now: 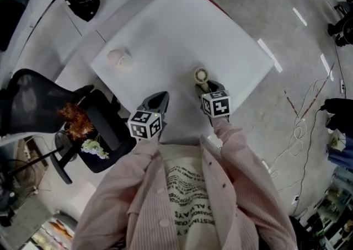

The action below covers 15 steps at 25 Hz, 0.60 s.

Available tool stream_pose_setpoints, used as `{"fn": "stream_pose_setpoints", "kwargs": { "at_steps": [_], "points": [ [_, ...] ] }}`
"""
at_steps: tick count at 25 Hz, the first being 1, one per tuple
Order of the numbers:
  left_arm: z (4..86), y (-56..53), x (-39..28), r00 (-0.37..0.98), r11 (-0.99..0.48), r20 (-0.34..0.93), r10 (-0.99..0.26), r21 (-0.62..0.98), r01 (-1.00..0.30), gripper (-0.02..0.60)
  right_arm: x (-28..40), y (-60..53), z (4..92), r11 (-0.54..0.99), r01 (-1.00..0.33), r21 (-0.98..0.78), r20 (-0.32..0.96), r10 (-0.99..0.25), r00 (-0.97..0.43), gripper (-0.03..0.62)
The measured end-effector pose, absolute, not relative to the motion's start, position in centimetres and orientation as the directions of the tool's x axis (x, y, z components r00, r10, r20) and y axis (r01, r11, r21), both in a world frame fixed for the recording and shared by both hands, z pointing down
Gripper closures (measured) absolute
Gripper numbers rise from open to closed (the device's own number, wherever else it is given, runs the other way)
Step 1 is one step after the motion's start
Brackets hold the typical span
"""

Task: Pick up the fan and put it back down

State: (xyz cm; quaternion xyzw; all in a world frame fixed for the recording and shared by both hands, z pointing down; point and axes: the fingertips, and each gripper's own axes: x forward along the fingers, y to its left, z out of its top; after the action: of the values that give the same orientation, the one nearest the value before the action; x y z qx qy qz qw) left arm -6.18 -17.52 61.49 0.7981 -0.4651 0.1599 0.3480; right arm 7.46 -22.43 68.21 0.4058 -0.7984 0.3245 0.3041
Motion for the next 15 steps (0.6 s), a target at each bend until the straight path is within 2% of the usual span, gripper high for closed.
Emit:
{"fn": "stream_pose_setpoints", "kwargs": {
  "at_steps": [15],
  "points": [
    [62.5,-17.2,-6.0,0.52,-0.314,0.604,-0.604,0.419,-0.852,0.58,7.0,-21.9,69.7,0.525,-0.835,-0.166,0.813,-0.406,-0.417,0.408]
  ]
}}
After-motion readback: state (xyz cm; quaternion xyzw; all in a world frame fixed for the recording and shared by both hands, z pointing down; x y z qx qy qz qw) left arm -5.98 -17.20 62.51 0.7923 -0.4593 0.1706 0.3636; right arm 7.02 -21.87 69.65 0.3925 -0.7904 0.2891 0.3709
